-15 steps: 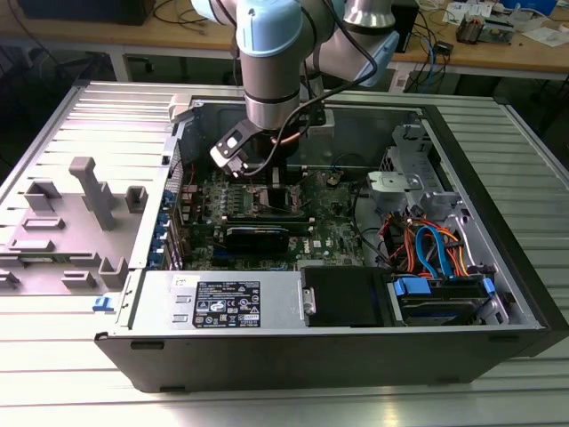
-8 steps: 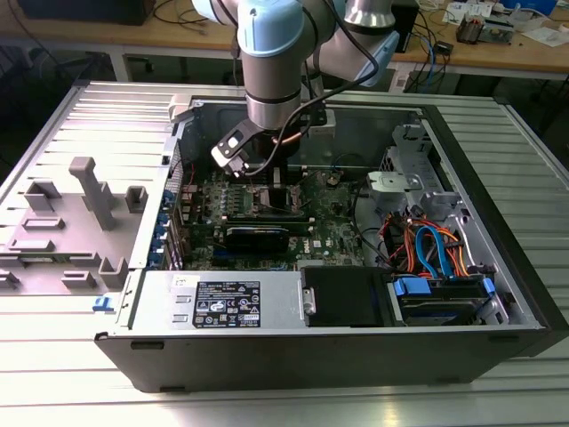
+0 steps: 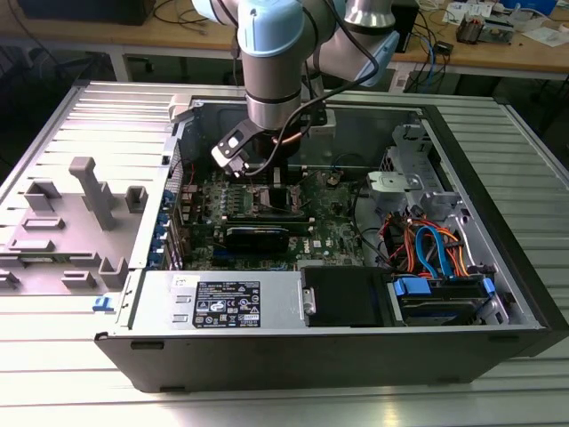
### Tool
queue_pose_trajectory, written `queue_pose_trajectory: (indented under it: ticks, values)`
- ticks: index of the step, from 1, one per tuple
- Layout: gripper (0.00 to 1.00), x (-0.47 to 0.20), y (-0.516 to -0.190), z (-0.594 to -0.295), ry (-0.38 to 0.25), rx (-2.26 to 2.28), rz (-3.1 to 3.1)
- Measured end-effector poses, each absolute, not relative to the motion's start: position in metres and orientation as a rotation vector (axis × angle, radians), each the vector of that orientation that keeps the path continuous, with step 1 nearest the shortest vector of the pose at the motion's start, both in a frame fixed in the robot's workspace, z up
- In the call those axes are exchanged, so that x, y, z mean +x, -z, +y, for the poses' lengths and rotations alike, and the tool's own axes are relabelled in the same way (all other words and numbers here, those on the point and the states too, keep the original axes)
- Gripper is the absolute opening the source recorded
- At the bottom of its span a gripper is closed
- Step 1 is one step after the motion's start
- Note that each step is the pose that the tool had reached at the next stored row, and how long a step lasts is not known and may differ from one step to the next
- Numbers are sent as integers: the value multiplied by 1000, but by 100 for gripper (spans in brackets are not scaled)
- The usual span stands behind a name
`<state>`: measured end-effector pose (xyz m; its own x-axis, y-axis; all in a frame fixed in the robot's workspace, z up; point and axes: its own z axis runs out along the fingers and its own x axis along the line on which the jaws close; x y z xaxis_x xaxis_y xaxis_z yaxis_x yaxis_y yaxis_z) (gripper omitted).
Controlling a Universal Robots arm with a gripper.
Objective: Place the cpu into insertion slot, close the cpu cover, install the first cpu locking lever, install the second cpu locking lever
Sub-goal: 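Place the cpu into insertion slot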
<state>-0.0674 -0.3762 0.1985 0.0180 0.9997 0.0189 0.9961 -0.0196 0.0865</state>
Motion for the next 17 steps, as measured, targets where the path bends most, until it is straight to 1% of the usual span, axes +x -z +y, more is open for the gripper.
queue_pose_trajectory:
  ticks: [5, 17]
  values:
    - [55, -68, -197, -376, -124, 2210, 2168]
    - [55, -70, -196, -378, -123, 2210, 2168]
